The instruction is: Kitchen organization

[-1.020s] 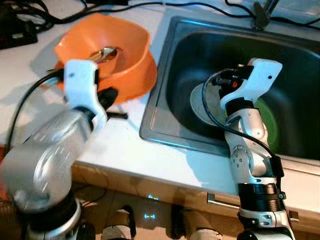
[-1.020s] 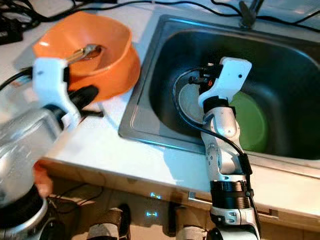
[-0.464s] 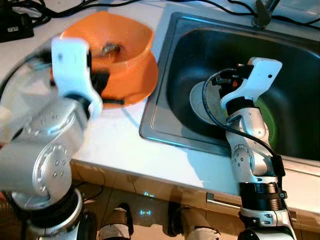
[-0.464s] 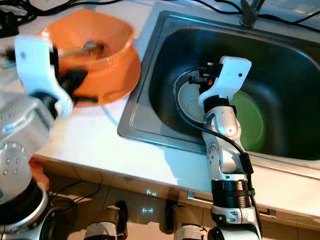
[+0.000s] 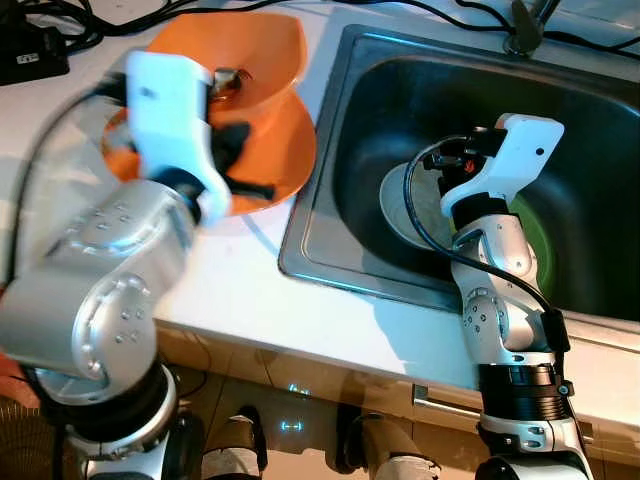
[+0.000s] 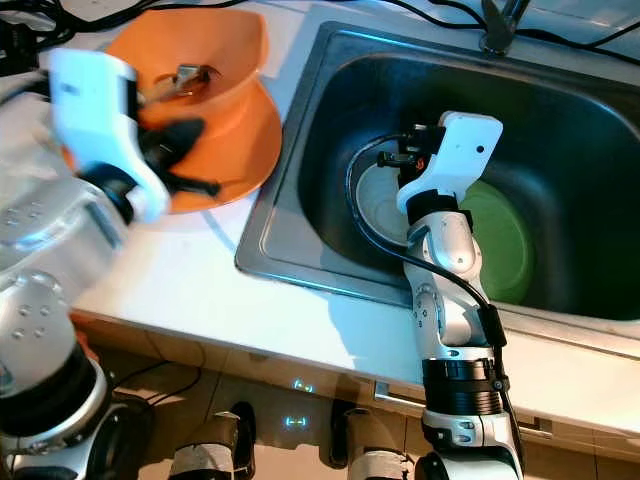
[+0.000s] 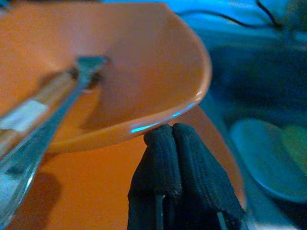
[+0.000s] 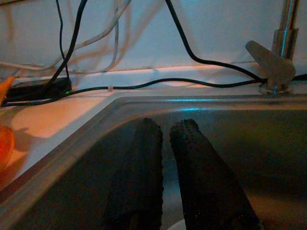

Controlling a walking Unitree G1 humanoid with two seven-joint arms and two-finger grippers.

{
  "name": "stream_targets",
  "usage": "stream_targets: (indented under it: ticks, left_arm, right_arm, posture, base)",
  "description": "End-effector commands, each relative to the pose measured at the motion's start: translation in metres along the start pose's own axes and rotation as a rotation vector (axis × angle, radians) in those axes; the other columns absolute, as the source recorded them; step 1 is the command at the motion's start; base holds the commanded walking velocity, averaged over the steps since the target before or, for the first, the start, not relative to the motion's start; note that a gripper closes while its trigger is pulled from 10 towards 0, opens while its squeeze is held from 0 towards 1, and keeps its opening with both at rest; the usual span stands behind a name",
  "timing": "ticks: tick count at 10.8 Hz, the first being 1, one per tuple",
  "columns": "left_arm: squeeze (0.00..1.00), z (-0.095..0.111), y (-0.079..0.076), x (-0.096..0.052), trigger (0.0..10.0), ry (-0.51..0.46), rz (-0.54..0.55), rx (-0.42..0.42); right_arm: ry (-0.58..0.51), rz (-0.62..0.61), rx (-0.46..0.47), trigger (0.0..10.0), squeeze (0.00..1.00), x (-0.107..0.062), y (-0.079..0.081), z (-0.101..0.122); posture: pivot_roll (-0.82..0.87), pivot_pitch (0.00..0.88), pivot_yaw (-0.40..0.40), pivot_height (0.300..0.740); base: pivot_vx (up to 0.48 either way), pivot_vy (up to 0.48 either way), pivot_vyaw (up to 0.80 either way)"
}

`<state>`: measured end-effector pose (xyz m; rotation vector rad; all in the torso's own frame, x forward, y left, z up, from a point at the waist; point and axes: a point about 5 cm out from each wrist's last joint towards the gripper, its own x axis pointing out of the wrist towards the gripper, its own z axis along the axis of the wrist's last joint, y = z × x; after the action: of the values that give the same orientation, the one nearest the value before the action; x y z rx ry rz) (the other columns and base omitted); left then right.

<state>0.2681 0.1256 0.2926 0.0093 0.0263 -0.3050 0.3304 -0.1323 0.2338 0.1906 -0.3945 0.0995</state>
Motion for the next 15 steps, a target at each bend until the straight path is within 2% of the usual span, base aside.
stream_targets:
  ticks: [1, 2, 4, 5, 7, 8, 9, 10, 11, 12, 13, 15]
  left_arm:
    - [0.0, -0.004, -0.006, -0.001, 10.0, 0.019, -0.044, 0.006]
    - [0.0, -0.012, -0.011, 0.0, 10.0, 0.078, -0.091, 0.025]
    - [0.0, -0.015, -0.011, 0.002, 10.0, 0.103, -0.13, 0.037]
    - [0.0, -0.007, -0.016, 0.003, 10.0, 0.047, -0.175, 0.039]
    - [0.0, 0.016, -0.032, 0.008, 10.0, -0.149, -0.307, -0.013]
    - [0.0, 0.022, -0.038, 0.009, 10.0, -0.18, -0.348, -0.023]
    - [0.0, 0.029, -0.043, 0.011, 10.0, -0.213, -0.378, -0.041]
    - [0.0, 0.042, -0.043, 0.013, 10.0, -0.305, -0.365, -0.037]
    - [0.0, 0.057, -0.042, 0.015, 10.0, -0.414, -0.327, -0.013]
    - [0.0, 0.073, -0.037, 0.018, 10.0, -0.53, -0.241, 0.082]
    - [0.0, 0.083, -0.036, 0.019, 10.0, -0.614, -0.2, 0.143]
    - [0.0, 0.098, -0.032, 0.019, 10.0, -0.7, -0.17, 0.226]
  right_arm:
    - [0.008, -0.009, 0.001, 10.0, 0.0, 0.001, -0.001, -0.002]
    - [0.005, -0.011, 0.0, 10.0, 0.0, 0.001, -0.002, -0.002]
    - [0.006, -0.014, 0.001, 10.0, 0.0, 0.0, -0.002, -0.002]
    - [0.005, -0.016, 0.002, 10.0, 0.0, 0.0, -0.002, -0.002]
    - [0.004, -0.017, 0.001, 10.0, 0.0, 0.001, -0.002, -0.002]
    - [0.004, -0.016, 0.0, 10.0, 0.0, 0.001, -0.002, -0.002]
    - [0.005, -0.018, -0.003, 10.0, 0.0, 0.0, -0.003, -0.003]
    - [0.008, -0.027, -0.006, 10.0, 0.0, 0.0, -0.004, -0.004]
    - [0.009, -0.032, -0.007, 10.0, 0.0, 0.0, -0.005, -0.004]
    - [-0.003, -0.035, -0.009, 10.0, 0.0, 0.001, -0.006, -0.002]
    - [-0.017, -0.037, -0.007, 10.0, 0.0, 0.003, -0.007, 0.001]
    - [-0.029, -0.046, -0.014, 10.0, 0.0, 0.004, -0.011, 0.004]
  posture:
    - [0.19, 0.279, -0.03, 0.74]
    - [0.19, 0.279, -0.026, 0.74]
    - [0.19, 0.277, -0.023, 0.74]
    - [0.19, 0.275, -0.023, 0.74]
    - [0.18, 0.269, -0.026, 0.74]
    - [0.17, 0.266, -0.025, 0.74]
    - [0.17, 0.264, -0.023, 0.74]
    - [0.17, 0.261, -0.021, 0.74]
    - [0.17, 0.259, -0.021, 0.74]
    - [0.17, 0.252, -0.02, 0.74]
    - [0.17, 0.251, -0.018, 0.74]
    - [0.16, 0.244, -0.015, 0.74]
  base:
    - [0.0, 0.0, 0.0]
    - [0.0, 0.0, 0.0]
    - [0.0, 0.0, 0.0]
    - [0.0, 0.0, 0.0]
    - [0.0, 0.0, 0.0]
    - [0.0, 0.0, 0.0]
    - [0.0, 0.0, 0.0]
    - [0.0, 0.0, 0.0]
    - [0.0, 0.0, 0.0]
    - [0.0, 0.0, 0.0]
    - [0.0, 0.0, 0.0]
    - [0.0, 0.0, 0.0]
